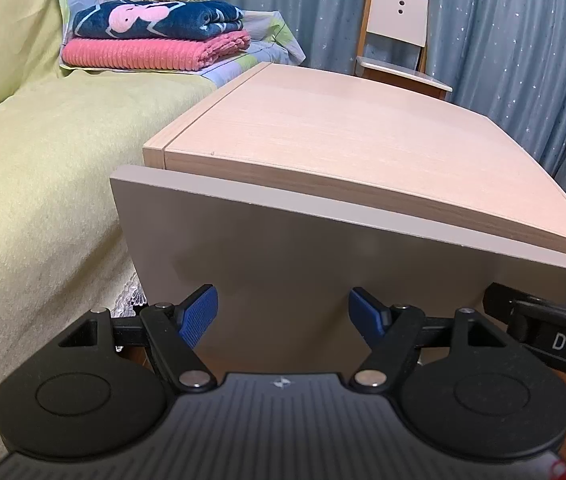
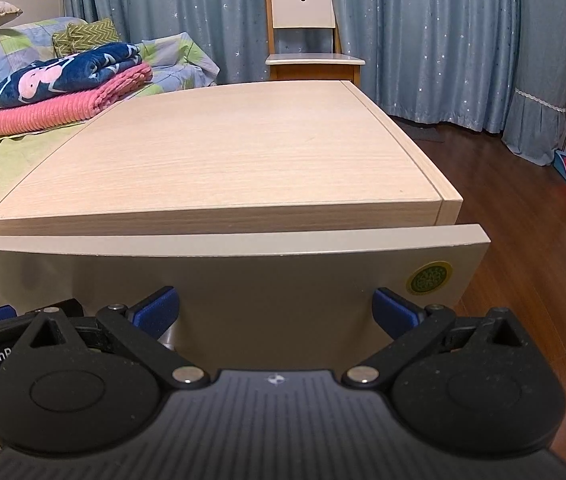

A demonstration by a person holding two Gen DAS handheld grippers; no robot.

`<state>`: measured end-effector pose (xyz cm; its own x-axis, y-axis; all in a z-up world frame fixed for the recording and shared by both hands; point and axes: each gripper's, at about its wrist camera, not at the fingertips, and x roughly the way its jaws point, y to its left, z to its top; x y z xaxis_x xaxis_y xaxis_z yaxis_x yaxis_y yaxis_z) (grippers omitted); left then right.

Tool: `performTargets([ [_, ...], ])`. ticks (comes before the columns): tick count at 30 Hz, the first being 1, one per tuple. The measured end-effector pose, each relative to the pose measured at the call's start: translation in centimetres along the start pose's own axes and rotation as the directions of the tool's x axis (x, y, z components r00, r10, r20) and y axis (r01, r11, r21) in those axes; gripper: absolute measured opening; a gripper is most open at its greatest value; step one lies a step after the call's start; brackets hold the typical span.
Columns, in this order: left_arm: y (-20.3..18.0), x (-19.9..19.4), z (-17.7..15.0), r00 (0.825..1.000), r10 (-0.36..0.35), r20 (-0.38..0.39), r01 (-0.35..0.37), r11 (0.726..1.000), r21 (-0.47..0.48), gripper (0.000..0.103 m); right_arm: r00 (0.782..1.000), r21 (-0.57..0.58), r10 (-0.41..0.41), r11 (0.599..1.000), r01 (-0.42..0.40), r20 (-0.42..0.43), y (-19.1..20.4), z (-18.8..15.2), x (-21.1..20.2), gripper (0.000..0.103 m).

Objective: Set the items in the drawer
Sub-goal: 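Push the drawer front fully shut with both grippers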

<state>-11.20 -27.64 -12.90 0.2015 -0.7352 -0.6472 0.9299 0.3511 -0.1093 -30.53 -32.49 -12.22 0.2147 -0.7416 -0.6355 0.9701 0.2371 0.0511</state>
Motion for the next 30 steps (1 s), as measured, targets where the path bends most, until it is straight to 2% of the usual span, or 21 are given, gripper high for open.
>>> performTargets([
  [30,0.0,1.1,1.0,1.0,0.0,-0.004,0.0,1.0,-0.029,0.074,1.0,-0.015,-0.013,1.0,0.014,0.016,0.3,0.2,0.5,0.102],
])
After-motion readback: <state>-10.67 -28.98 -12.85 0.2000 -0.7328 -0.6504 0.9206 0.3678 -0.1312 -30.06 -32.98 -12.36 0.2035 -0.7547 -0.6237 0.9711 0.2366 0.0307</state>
